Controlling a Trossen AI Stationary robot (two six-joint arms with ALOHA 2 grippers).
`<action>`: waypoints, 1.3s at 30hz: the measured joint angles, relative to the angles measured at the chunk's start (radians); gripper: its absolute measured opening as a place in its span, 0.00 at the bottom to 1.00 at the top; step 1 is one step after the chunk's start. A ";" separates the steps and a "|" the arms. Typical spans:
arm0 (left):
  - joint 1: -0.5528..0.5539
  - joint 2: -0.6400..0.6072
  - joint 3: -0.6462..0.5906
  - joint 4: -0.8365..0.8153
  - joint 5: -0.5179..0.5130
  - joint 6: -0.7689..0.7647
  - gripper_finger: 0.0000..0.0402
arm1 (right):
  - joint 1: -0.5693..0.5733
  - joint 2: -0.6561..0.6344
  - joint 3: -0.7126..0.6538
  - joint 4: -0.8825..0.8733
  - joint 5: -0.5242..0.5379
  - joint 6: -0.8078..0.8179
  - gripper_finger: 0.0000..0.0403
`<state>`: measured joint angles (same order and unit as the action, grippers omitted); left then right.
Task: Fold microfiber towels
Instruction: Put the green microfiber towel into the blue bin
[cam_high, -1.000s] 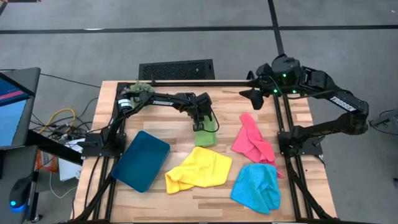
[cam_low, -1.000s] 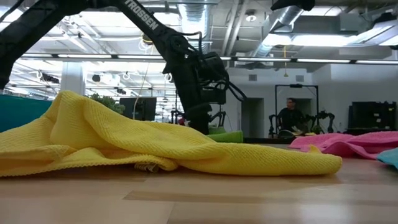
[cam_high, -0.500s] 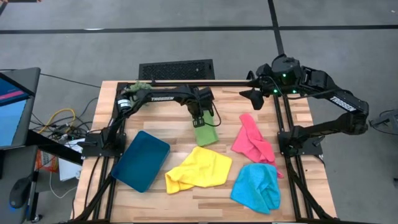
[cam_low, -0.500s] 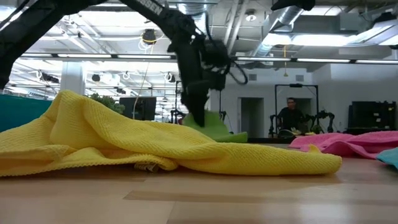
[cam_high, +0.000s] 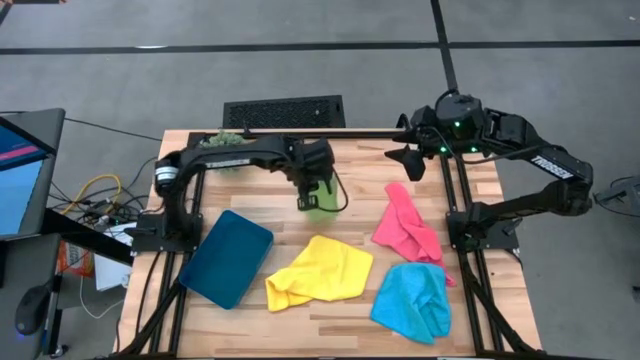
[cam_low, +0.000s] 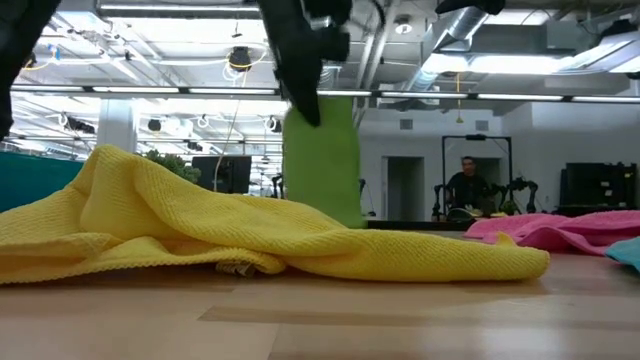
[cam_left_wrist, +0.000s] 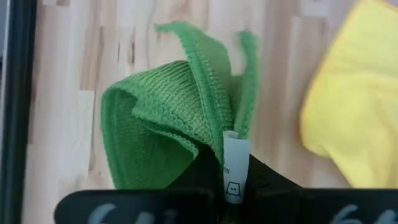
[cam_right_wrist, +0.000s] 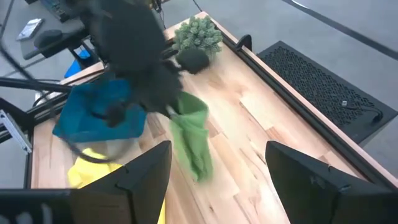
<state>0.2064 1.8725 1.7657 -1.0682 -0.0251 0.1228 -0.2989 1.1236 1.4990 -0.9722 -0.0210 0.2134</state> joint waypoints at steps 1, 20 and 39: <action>-0.015 -0.019 0.000 -0.018 -0.009 0.005 0.00 | 0.000 0.000 0.000 0.000 0.000 -0.002 0.71; -0.375 -0.349 -0.005 -0.506 -0.004 -0.082 0.00 | 0.005 0.000 0.000 0.019 0.000 0.025 0.71; -0.780 -0.520 -0.248 -0.503 0.241 -0.398 0.00 | 0.005 0.004 0.000 0.084 0.000 0.101 0.71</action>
<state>-0.5740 1.3529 1.5176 -1.5713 0.2160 -0.2751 -0.2943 1.1275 1.4990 -0.8886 -0.0212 0.3147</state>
